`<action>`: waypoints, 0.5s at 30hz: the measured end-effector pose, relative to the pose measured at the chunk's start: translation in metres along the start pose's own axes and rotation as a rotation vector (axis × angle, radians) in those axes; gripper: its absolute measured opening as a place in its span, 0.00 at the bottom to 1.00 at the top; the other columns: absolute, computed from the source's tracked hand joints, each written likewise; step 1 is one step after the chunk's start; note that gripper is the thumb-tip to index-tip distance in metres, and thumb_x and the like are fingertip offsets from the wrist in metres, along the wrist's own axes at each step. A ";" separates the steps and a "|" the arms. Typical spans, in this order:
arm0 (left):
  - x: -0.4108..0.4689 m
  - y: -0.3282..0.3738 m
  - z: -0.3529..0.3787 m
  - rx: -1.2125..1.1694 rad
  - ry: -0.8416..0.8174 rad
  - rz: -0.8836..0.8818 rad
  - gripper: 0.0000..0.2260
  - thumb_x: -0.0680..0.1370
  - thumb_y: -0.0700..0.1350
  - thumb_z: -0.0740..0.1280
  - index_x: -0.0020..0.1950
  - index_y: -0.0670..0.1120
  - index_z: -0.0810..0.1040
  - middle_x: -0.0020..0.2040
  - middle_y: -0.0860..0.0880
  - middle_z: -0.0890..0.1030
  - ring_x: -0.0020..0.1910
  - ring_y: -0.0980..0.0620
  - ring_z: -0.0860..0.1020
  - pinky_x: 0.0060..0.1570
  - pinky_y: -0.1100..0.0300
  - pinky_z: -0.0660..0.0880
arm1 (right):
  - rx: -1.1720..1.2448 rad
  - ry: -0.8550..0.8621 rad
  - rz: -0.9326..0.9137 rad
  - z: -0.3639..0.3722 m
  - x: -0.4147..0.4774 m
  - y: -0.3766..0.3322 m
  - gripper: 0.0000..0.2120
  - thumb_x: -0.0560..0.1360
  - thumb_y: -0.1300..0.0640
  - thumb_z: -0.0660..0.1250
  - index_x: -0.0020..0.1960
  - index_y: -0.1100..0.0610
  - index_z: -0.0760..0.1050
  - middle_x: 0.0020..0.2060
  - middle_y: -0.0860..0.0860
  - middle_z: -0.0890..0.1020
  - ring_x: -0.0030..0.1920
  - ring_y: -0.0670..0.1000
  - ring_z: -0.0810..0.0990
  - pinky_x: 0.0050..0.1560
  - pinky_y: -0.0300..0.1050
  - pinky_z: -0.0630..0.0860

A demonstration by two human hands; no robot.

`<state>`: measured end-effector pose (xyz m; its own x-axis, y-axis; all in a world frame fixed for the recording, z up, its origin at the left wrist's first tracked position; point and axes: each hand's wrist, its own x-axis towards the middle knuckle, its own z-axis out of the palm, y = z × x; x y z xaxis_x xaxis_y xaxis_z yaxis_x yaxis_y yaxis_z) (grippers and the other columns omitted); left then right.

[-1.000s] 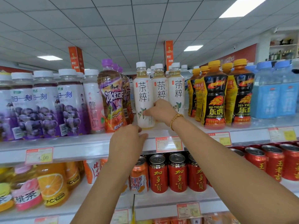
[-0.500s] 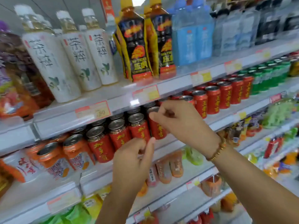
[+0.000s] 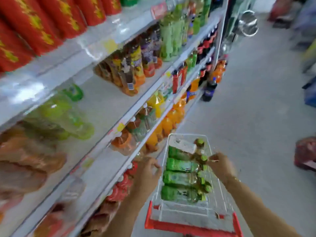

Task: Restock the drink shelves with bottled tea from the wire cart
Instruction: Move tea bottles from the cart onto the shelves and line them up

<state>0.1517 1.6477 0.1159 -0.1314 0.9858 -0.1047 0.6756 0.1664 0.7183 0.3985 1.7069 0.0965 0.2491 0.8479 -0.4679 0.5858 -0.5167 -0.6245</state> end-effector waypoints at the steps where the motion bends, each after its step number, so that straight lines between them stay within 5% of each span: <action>1: 0.014 -0.008 0.021 0.026 -0.026 -0.016 0.18 0.70 0.40 0.71 0.33 0.58 0.66 0.31 0.58 0.69 0.36 0.53 0.74 0.40 0.62 0.68 | -0.015 0.013 0.042 0.003 0.019 0.016 0.06 0.69 0.61 0.71 0.39 0.54 0.73 0.41 0.60 0.82 0.44 0.61 0.80 0.41 0.46 0.71; 5: 0.073 -0.038 0.098 0.092 -0.131 -0.109 0.18 0.72 0.41 0.72 0.31 0.57 0.66 0.32 0.57 0.70 0.36 0.53 0.73 0.36 0.62 0.61 | -0.031 0.001 0.111 0.026 0.091 0.065 0.06 0.70 0.62 0.69 0.38 0.55 0.73 0.42 0.60 0.82 0.45 0.62 0.80 0.42 0.46 0.72; 10: 0.134 -0.061 0.167 0.217 -0.258 -0.118 0.04 0.74 0.43 0.71 0.45 0.49 0.77 0.50 0.50 0.78 0.49 0.49 0.78 0.42 0.60 0.67 | -0.059 -0.123 0.121 0.071 0.136 0.097 0.06 0.73 0.61 0.65 0.50 0.58 0.74 0.41 0.53 0.76 0.43 0.56 0.76 0.40 0.41 0.67; 15: 0.190 -0.064 0.218 0.453 -0.398 0.052 0.16 0.74 0.42 0.69 0.61 0.46 0.74 0.62 0.48 0.74 0.59 0.47 0.74 0.56 0.54 0.72 | 0.060 -0.115 0.216 0.105 0.149 0.125 0.12 0.73 0.62 0.65 0.55 0.63 0.73 0.42 0.53 0.75 0.38 0.51 0.74 0.34 0.41 0.70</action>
<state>0.2415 1.8299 -0.1005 0.1327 0.9113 -0.3897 0.9271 0.0249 0.3741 0.4282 1.7558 -0.1166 0.2719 0.7000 -0.6604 0.4806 -0.6933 -0.5370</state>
